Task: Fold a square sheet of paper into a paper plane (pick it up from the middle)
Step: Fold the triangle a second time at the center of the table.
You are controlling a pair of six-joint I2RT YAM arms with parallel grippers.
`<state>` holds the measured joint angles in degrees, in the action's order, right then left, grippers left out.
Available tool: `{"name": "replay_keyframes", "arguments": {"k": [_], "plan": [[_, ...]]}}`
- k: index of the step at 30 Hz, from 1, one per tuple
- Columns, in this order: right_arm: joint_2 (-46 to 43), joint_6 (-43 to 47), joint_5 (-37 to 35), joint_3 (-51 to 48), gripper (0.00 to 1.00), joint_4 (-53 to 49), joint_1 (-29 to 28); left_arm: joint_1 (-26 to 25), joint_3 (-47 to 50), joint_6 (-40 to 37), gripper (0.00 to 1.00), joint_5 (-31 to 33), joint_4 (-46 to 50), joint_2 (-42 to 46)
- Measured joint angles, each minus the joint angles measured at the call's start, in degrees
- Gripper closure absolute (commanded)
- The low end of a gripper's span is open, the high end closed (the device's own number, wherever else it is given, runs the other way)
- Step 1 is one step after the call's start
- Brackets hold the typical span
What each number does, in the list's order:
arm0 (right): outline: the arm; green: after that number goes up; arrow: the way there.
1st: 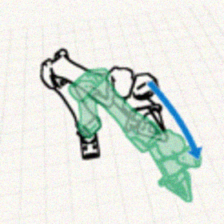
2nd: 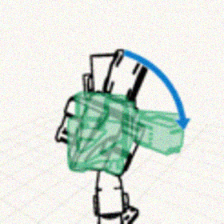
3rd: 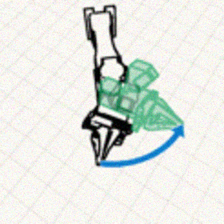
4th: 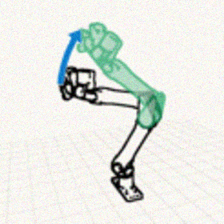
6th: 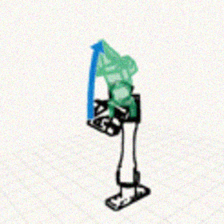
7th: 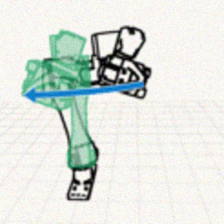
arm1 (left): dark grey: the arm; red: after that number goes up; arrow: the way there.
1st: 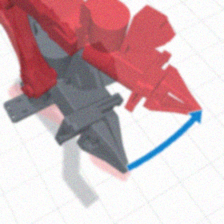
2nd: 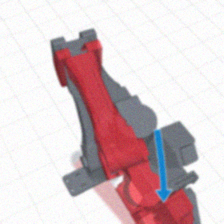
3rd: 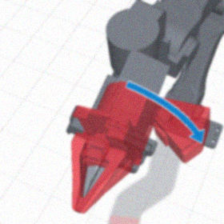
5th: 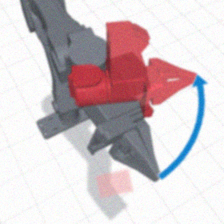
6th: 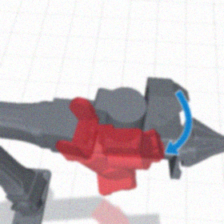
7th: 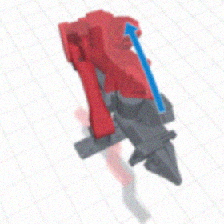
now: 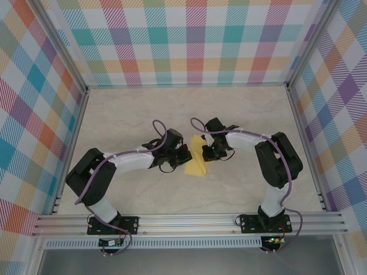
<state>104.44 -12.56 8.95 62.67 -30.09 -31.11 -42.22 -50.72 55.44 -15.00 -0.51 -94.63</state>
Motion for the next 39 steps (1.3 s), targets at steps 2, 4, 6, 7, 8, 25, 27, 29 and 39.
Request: {"name": "replay_keyframes", "arguments": {"k": [2,4,6,7,8,25,27,29,39], "plan": [[0.0,0.0,0.0,0.0,0.9,0.0,0.0,0.1,0.8,1.9,1.0,-1.4,-4.1,-0.7],[0.0,0.0,0.0,0.0,0.9,0.0,0.0,0.3,0.9,3.5,1.0,-2.5,-7.5,-2.2],[0.0,0.0,0.0,0.0,0.9,0.0,0.0,0.4,0.9,4.6,1.0,-3.4,-10.1,-3.6],[0.0,0.0,0.0,0.0,0.9,0.0,0.0,0.4,0.9,5.1,1.0,-3.7,-11.3,-4.2],[0.0,0.0,0.0,0.0,0.9,0.1,0.0,0.4,0.9,5.5,1.0,-3.9,-12.1,-4.7],[0.0,0.0,0.0,-0.2,0.9,0.3,0.0,0.4,0.2,5.9,1.0,-4.1,-13.4,-8.9],[0.0,0.0,0.0,-0.2,0.9,0.3,0.0,0.4,0.1,5.9,1.0,-4.1,-13.4,-9.3],[0.0,0.0,0.0,-0.2,0.9,0.3,0.0,0.4,-0.1,5.9,1.0,-4.2,-13.6,-9.9],[0.0,0.0,0.0,-0.2,0.9,0.4,0.0,0.4,-0.2,5.9,1.0,-4.7,-14.9,-10.1]]}}
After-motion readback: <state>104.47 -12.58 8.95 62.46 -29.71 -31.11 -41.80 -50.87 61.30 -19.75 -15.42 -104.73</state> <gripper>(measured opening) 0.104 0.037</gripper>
